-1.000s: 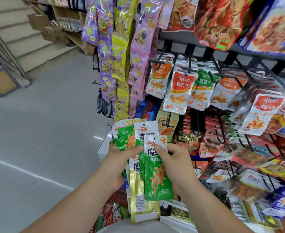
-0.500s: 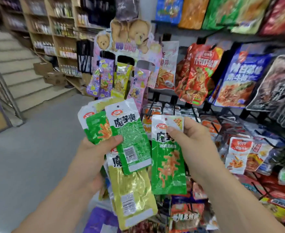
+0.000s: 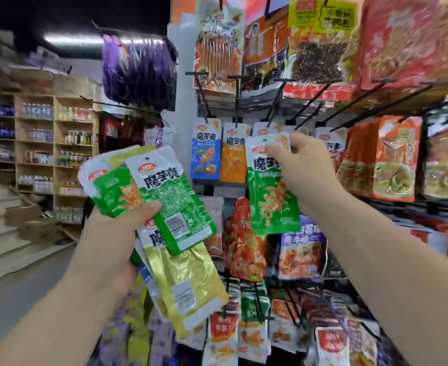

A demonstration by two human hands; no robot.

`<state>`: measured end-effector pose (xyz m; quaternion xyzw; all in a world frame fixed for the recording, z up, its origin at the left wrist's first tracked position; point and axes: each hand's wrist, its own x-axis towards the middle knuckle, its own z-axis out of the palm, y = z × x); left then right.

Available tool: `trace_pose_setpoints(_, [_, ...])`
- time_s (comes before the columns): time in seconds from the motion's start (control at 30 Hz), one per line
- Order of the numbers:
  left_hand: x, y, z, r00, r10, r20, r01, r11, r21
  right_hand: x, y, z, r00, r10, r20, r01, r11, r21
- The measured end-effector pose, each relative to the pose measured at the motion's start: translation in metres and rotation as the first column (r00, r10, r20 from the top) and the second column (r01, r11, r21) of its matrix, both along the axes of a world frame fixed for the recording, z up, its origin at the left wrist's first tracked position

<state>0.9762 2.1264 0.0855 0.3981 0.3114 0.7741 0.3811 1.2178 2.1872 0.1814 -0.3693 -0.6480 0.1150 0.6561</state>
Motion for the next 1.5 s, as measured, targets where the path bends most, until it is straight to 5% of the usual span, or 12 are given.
trace_pose_setpoints(0.17, [0.027, 0.017, 0.029, 0.998, -0.014, -0.054, 0.017, 0.998, 0.064, 0.019, 0.024, 0.049, 0.99, -0.051, -0.13, 0.053, 0.998, 0.017])
trace_pose_setpoints(0.73, [0.045, 0.065, 0.056, 0.98, 0.042, -0.196, -0.015, 0.99, 0.137, 0.017, 0.055, 0.074, 0.986, -0.16, -0.04, 0.163, 0.983, 0.091])
trace_pose_setpoints(1.33, [0.043, 0.075, 0.055, 0.949, 0.021, -0.314, 0.007, 0.996, 0.089, 0.011, 0.053, 0.074, 0.969, 0.048, -0.242, -0.042, 0.999, 0.029])
trace_pose_setpoints(1.5, [0.041, 0.073, 0.054, 0.945, 0.015, -0.327, 0.021, 0.994, 0.106, 0.017, 0.071, 0.073, 0.962, 0.011, -0.273, -0.043, 0.993, -0.113])
